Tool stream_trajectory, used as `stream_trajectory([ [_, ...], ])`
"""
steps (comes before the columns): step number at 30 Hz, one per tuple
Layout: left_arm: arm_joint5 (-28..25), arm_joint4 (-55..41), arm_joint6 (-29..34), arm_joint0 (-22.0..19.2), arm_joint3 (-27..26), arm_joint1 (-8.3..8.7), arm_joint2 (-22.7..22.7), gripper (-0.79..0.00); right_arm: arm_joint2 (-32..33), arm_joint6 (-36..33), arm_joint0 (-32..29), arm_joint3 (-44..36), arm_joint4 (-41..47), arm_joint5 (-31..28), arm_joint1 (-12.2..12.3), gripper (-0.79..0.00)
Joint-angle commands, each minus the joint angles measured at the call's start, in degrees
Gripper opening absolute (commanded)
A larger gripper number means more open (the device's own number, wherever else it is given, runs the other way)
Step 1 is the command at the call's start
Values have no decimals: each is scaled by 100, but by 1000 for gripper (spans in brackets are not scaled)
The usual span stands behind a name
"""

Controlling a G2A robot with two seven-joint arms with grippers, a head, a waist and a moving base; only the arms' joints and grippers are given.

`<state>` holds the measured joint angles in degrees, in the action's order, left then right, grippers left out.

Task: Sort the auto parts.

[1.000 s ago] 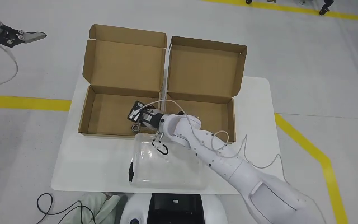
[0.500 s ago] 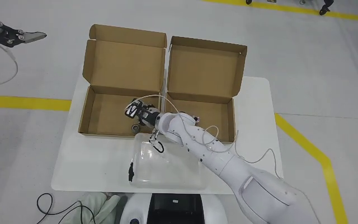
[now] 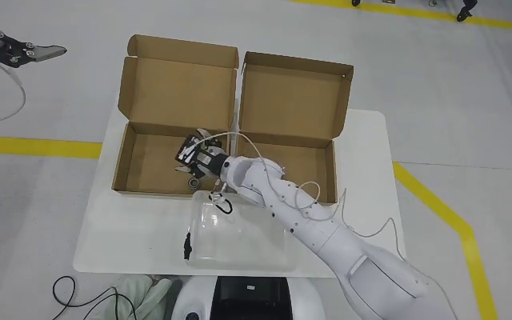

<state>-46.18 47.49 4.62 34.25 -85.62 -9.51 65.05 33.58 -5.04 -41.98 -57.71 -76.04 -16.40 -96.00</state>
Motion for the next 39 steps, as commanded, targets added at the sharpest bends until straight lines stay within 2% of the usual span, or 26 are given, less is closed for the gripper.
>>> stream_trajectory([
  [1, 0, 0, 0, 0, 0, 0, 0, 0, 162, -16, -169, -348, -128, -168, 119, 0],
  [11, 0, 0, 0, 0, 0, 0, 0, 0, 1286, -93, -1425, -2077, -762, -937, 754, 0],
  [21, 0, 0, 0, 0, 0, 0, 0, 0, 2561, 157, -3310, -3870, -1377, -1007, 1271, 0],
  [31, 0, 0, 0, 0, 0, 0, 0, 0, 3496, 382, -5038, -5170, -1708, -453, 1551, 0],
  [39, 0, 0, 0, 0, 0, 0, 0, 0, 4096, 1282, -6350, -5776, -1815, 22, 1701, 0],
])
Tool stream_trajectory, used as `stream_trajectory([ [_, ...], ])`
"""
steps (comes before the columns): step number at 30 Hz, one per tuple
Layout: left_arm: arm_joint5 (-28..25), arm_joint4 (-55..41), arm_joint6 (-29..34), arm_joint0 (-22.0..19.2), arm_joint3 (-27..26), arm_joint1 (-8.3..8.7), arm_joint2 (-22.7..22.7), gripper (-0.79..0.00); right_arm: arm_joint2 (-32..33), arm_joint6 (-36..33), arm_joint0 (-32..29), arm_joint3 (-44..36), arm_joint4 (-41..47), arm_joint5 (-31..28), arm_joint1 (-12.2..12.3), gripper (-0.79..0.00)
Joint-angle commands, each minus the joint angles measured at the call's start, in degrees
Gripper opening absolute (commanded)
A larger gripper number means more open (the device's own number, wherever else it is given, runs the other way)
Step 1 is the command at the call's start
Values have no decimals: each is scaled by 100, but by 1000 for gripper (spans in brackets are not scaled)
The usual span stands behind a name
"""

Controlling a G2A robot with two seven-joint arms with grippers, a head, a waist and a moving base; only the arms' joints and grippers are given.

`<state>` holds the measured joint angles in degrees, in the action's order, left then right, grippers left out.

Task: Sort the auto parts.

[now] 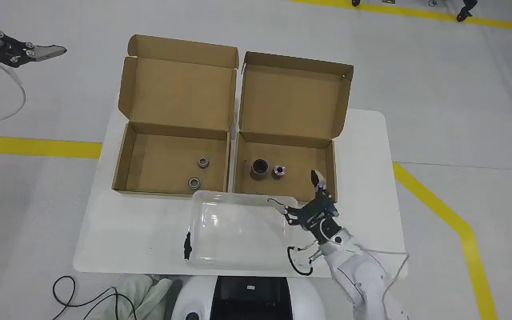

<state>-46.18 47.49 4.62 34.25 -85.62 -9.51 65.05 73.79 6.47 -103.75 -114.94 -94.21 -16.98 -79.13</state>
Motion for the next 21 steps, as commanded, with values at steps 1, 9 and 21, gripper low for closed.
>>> stream_trajectory([
  [1, 0, 0, 0, 0, 0, 0, 0, 0, 155, 254, -353, -99, 8, 179, 28, 0],
  [9, 0, 0, 0, 0, 0, 0, 0, 0, 601, 1223, -1534, -569, -23, 717, 119, 0],
  [21, 0, 0, 0, 0, 0, 0, 0, 0, 621, 2079, -2256, -926, -338, 1414, 176, 0],
])
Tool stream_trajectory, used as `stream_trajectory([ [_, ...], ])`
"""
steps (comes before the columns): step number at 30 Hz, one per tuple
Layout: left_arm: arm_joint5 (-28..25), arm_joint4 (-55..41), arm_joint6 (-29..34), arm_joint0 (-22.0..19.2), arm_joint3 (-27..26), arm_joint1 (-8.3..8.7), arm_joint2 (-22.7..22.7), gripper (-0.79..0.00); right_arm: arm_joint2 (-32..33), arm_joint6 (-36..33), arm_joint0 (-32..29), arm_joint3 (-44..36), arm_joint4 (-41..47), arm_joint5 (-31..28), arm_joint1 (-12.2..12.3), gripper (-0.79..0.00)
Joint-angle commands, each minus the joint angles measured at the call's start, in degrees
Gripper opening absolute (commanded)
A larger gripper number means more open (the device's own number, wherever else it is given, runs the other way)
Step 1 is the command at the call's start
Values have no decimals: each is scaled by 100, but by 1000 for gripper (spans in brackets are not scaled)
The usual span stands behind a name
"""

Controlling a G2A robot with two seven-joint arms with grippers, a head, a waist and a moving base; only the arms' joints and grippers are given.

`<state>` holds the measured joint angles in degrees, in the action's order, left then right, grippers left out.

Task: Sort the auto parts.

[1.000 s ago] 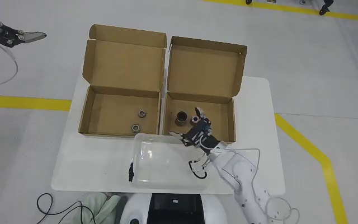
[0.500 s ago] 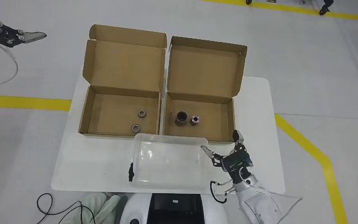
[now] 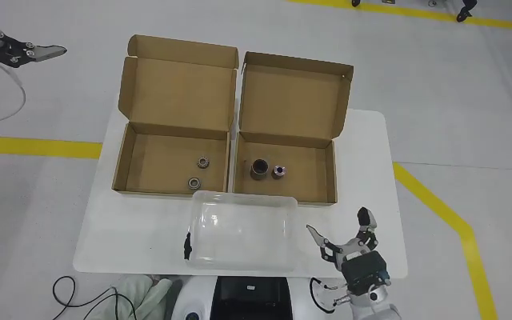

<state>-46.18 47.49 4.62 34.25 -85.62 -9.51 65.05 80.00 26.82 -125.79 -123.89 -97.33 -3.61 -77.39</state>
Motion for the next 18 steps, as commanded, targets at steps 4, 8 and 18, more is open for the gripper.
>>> stream_trajectory([
  [4, 0, 0, 0, 0, 0, 0, 0, 0, 21, 212, -285, -136, -99, 379, 15, 0],
  [8, 0, 0, 0, 0, 0, 0, 0, 0, 48, 383, -429, -141, -72, 560, 27, 0],
  [18, 0, 0, 0, 0, 0, 0, 0, -1, 62, 484, -455, -135, -80, 685, 38, 0],
])
